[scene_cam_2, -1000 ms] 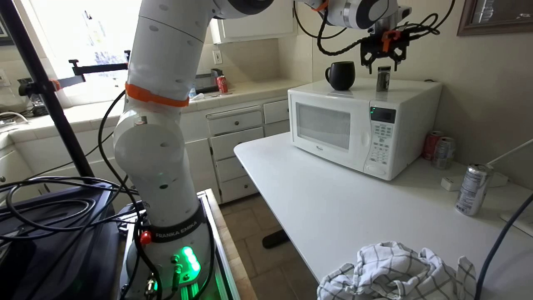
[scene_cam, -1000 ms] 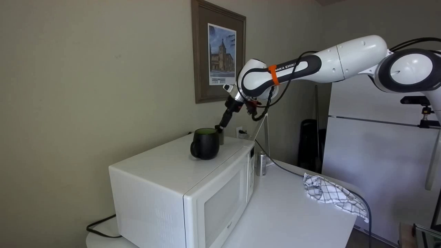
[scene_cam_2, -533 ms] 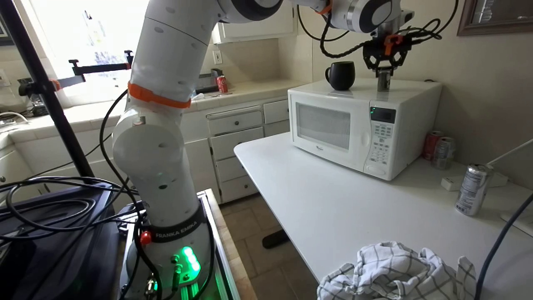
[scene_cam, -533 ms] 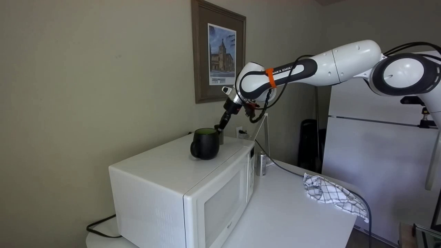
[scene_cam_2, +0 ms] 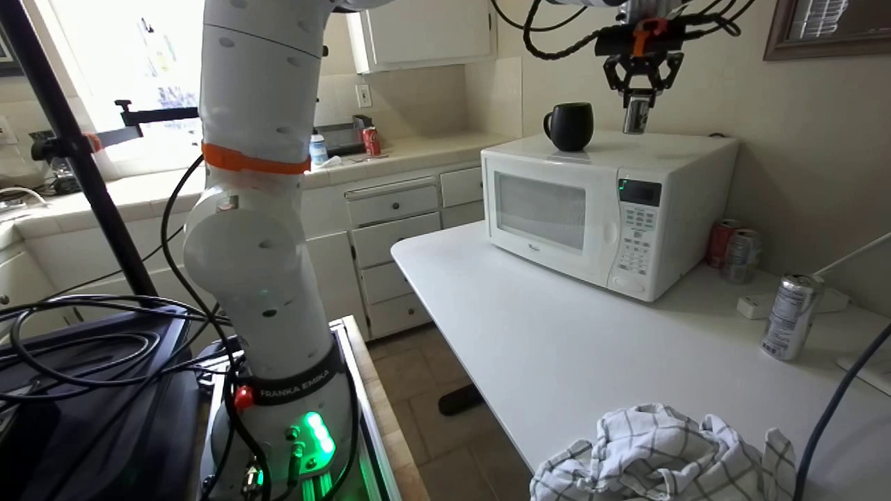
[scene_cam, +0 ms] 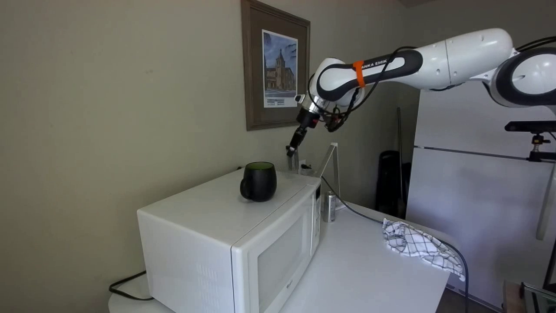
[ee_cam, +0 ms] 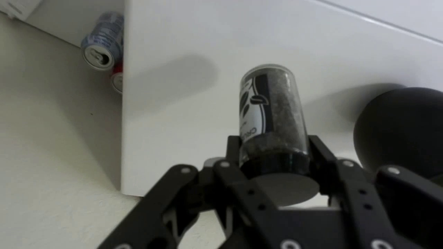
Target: Remove the container from on top of the microwave and put it on the table
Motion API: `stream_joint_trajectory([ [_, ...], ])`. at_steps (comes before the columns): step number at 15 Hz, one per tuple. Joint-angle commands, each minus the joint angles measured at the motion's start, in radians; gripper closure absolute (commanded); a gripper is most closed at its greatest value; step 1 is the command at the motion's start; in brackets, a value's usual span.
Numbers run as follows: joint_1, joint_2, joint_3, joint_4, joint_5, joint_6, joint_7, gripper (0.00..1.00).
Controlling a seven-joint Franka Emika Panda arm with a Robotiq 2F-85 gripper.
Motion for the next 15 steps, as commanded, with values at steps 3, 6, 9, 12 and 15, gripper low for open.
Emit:
stream_joint_trajectory([
  [3, -0.022, -0.302, -0.092, -0.330, 0.004, 0.018, 0.192, 0.76],
  [6, -0.020, -0.399, -0.144, -0.484, -0.082, 0.060, 0.319, 0.76],
  [9, -0.041, -0.470, -0.180, -0.650, -0.187, 0.146, 0.450, 0.76],
  [12, -0.076, -0.510, -0.200, -0.827, -0.335, 0.279, 0.601, 0.76],
  [15, -0.120, -0.520, -0.213, -1.019, -0.410, 0.526, 0.743, 0.76],
])
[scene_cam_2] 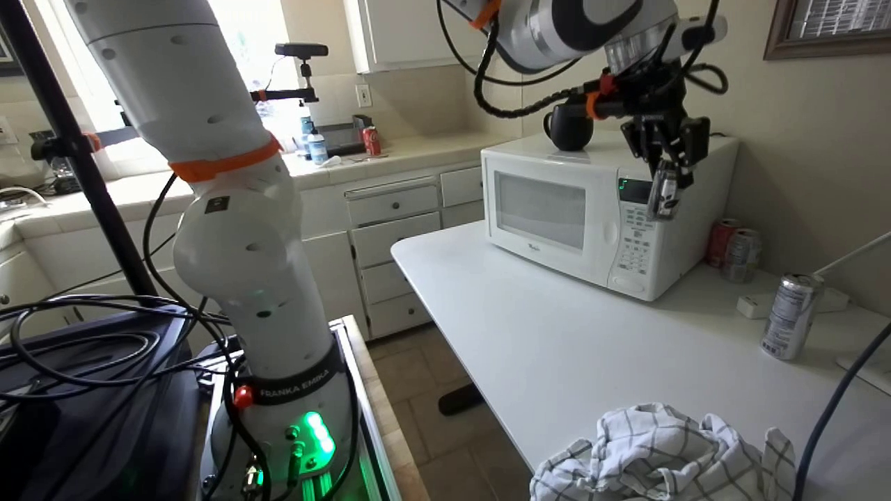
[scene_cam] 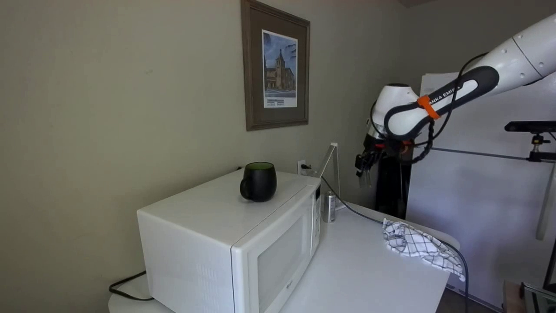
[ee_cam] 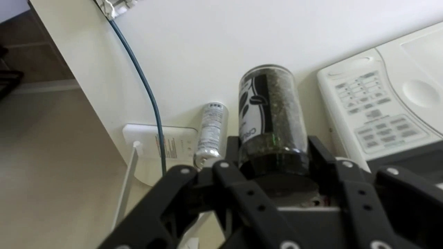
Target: Remove the container from on top of the microwave and put it on the table
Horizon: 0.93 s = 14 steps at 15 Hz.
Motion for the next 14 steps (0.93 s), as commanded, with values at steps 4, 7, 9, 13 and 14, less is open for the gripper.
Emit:
stream_joint_trajectory([
  [4, -0.064, -0.004, -0.004, -0.251, -0.054, 0.312, 0.168, 0.51],
  [7, -0.076, -0.006, -0.002, -0.298, -0.052, 0.354, 0.190, 0.51],
  [9, -0.077, -0.011, -0.001, -0.296, -0.052, 0.355, 0.193, 0.51],
  [13, -0.088, 0.030, -0.007, -0.287, -0.067, 0.416, 0.188, 0.76],
  [14, -0.106, 0.070, -0.013, -0.277, -0.119, 0.447, 0.228, 0.76],
])
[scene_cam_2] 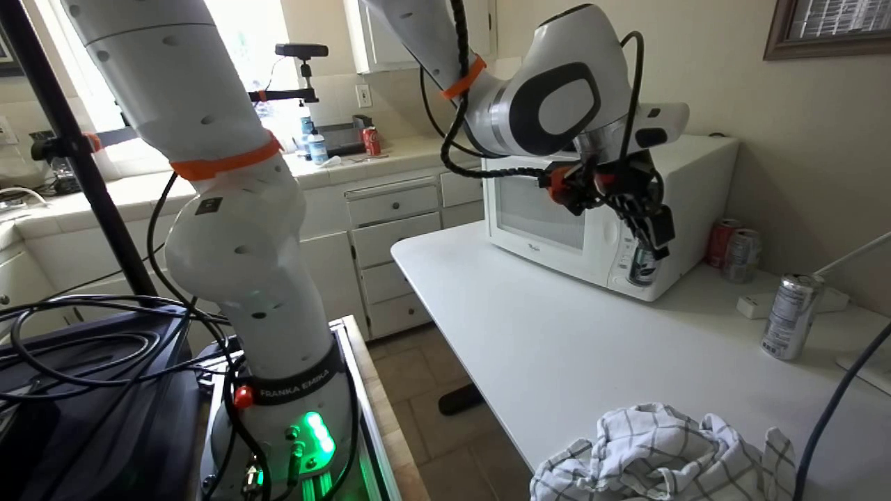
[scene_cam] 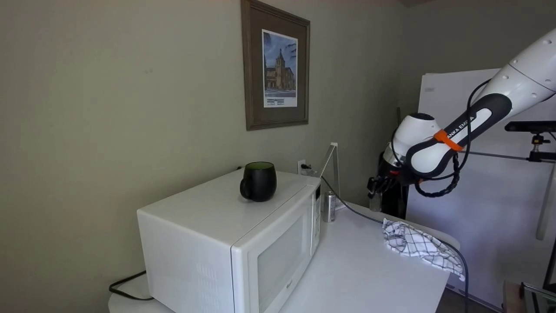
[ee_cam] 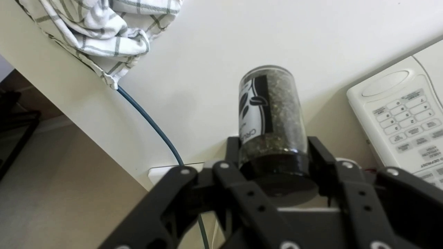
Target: Remove the container from on top of the microwave and put it on the table
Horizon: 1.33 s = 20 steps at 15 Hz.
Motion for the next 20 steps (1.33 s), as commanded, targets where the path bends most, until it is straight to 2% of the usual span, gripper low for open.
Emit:
stream_joint_trajectory([
  [1, -0.036, 0.124, -0.015, 0.021, -0.038, 0.139, 0.010, 0.76],
  [5, -0.078, 0.352, -0.055, 0.088, -0.036, 0.348, 0.022, 0.76],
  [7, -0.079, 0.468, -0.082, 0.149, -0.004, 0.410, 0.020, 0.76],
  [8, -0.063, 0.522, -0.086, 0.182, 0.119, 0.422, -0.075, 0.76],
  [10, -0.064, 0.623, -0.099, 0.263, 0.179, 0.472, -0.102, 0.76],
  [11, -0.061, 0.665, -0.102, 0.303, 0.213, 0.488, -0.111, 0.76],
  [13, -0.093, 0.731, -0.056, 0.384, 0.253, 0.511, -0.111, 0.76],
  [16, -0.070, 0.804, -0.058, 0.481, 0.292, 0.504, -0.117, 0.76],
  [20, -0.082, 0.861, -0.032, 0.554, 0.300, 0.498, -0.128, 0.76],
])
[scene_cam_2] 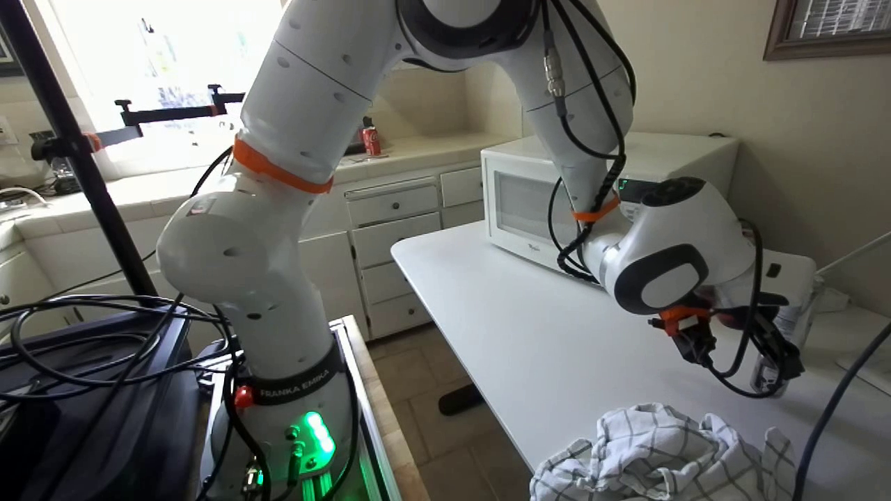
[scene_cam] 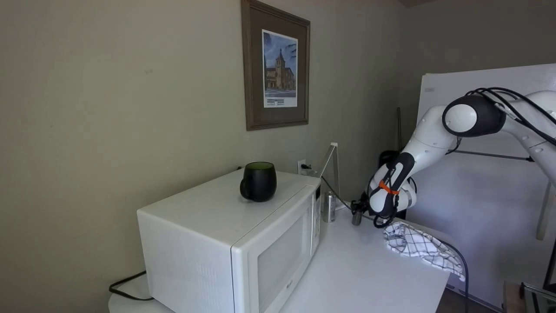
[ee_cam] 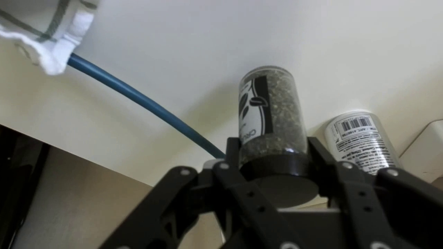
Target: Remove the container from on top of the microwave and put it on the table
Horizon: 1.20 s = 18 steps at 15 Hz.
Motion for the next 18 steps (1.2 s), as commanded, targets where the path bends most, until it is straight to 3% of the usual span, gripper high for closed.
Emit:
stream_joint_trajectory([
  [1, -0.019, 0.060, 0.032, 0.069, 0.029, 0.006, -0.028, 0.76],
  [6, -0.051, 0.077, 0.072, 0.088, 0.012, 0.002, -0.050, 0.76],
  [7, -0.053, 0.070, 0.076, 0.086, 0.011, -0.002, -0.055, 0.26],
  [9, -0.047, 0.032, 0.073, 0.062, 0.001, -0.023, -0.074, 0.20],
  [12, -0.001, -0.076, 0.017, -0.002, 0.007, -0.094, -0.109, 0.00],
  [14, 0.022, -0.198, -0.007, -0.076, 0.010, -0.215, -0.122, 0.00],
  [15, -0.002, -0.251, 0.028, -0.094, 0.001, -0.314, -0.136, 0.00],
  [16, -0.060, -0.306, 0.107, -0.119, 0.008, -0.375, -0.171, 0.00],
  [18, -0.098, -0.423, 0.176, -0.162, 0.072, -0.534, -0.258, 0.00],
])
